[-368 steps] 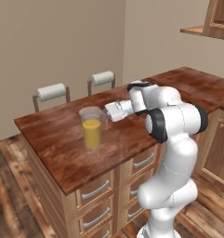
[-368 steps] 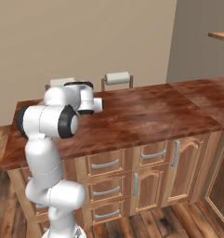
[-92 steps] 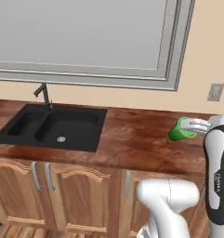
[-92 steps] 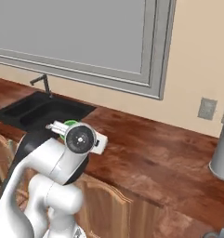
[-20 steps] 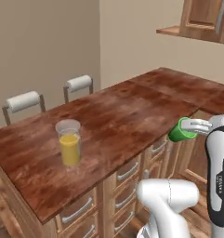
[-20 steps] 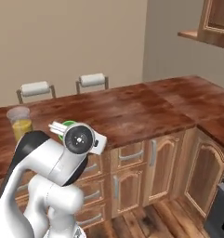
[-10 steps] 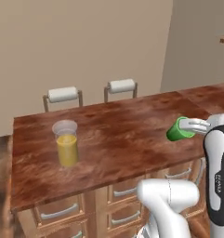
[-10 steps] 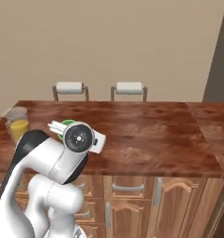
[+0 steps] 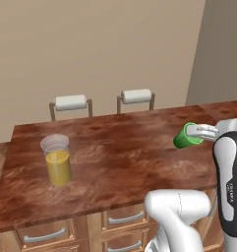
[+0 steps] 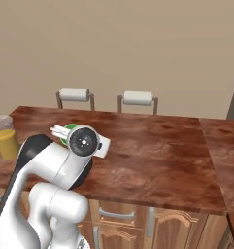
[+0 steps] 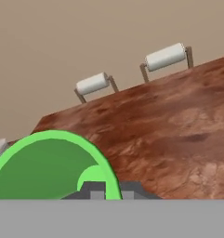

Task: Place the pitcher and cup on the dining counter for serving.

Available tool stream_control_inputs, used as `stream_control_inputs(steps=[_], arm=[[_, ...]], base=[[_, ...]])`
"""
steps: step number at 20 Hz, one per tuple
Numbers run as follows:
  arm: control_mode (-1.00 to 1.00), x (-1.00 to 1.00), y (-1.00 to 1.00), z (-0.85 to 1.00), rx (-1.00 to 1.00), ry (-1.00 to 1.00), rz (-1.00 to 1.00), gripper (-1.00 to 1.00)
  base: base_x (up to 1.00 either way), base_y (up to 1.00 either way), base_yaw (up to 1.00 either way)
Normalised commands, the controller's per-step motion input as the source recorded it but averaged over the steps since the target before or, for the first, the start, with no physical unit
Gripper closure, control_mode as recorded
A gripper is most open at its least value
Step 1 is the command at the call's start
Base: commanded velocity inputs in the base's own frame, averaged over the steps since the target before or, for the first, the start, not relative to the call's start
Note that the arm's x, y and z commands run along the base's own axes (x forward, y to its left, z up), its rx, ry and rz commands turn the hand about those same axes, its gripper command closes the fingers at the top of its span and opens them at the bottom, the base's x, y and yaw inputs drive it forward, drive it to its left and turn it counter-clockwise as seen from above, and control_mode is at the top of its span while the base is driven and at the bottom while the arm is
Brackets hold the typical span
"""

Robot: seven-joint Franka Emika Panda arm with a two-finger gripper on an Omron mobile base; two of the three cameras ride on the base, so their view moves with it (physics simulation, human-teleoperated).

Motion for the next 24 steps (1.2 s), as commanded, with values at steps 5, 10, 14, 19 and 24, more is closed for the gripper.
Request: stream_control_inputs(steps=[5, 10, 14, 19, 24], arm=[[1.0, 0.0, 0.0, 0.0, 0.0, 0.0, 0.0, 1.0], [-1.0, 0.22, 0.16, -0.05, -0.01, 0.21, 0.0, 1.0], [-1.0, 0.63, 0.44, -0.19, -0.01, 0.57, 0.0, 1.0], [-1.0, 0.7, 0.41, -0.22, 0.0, 0.58, 0.0, 1.0], [-1.0, 0.3, 0.1, -0.32, 0.01, 0.17, 0.0, 1.0]], base=[[0.49, 0.26, 0.0], [0.32, 0.18, 0.0], [0.0, 0.0, 0.0], [0.0, 0.0, 0.0], [0.0, 0.0, 0.0]])
